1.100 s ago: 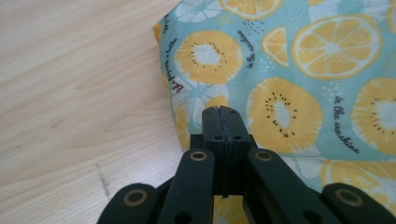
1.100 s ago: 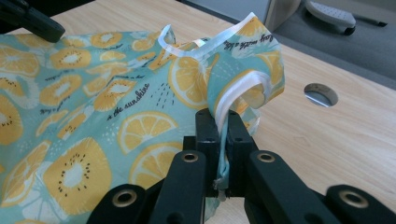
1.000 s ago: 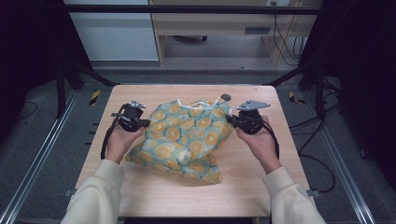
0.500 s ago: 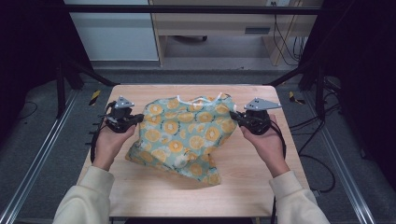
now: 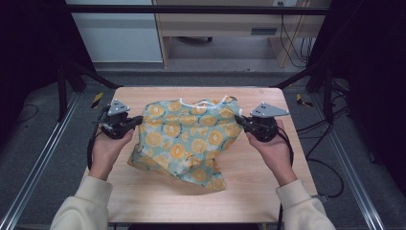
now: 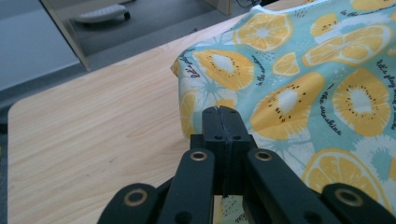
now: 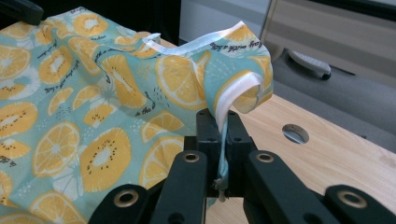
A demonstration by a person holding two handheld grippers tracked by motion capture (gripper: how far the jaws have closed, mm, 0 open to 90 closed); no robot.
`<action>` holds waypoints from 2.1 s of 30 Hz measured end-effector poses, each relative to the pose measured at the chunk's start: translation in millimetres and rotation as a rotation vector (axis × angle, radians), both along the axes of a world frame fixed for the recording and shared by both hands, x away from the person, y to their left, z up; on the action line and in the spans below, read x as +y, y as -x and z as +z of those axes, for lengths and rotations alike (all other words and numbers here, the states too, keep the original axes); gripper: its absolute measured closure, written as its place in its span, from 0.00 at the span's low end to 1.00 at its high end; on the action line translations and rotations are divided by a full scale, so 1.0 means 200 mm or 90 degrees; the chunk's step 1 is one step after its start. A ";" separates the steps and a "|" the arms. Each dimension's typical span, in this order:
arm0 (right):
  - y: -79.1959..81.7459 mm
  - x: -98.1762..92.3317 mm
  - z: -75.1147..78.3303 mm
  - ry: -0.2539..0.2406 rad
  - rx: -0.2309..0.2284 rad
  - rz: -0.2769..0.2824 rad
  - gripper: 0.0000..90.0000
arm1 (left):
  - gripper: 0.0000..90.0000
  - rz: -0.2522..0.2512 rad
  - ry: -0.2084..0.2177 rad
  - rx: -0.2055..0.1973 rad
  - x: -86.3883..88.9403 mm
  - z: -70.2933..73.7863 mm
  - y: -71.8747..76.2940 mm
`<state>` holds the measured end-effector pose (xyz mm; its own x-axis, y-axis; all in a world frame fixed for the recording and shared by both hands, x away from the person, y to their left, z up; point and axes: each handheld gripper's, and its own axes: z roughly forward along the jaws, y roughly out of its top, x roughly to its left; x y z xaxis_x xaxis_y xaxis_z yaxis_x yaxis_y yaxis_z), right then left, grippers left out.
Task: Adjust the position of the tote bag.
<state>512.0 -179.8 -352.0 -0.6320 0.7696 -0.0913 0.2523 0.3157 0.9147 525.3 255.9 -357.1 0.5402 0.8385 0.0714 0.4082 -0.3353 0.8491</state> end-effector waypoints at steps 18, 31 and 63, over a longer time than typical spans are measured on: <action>0.19 0.04 -0.01 -0.028 -0.042 0.036 0.98 | 1.00 0.011 0.040 -0.060 0.11 -0.03 0.22; 0.29 0.08 -0.03 -0.038 -0.048 0.060 0.98 | 1.00 0.016 0.061 -0.059 0.19 -0.10 0.32; 0.44 0.16 -0.08 -0.045 -0.042 0.116 0.98 | 0.39 -0.009 0.087 0.007 0.17 -0.23 0.37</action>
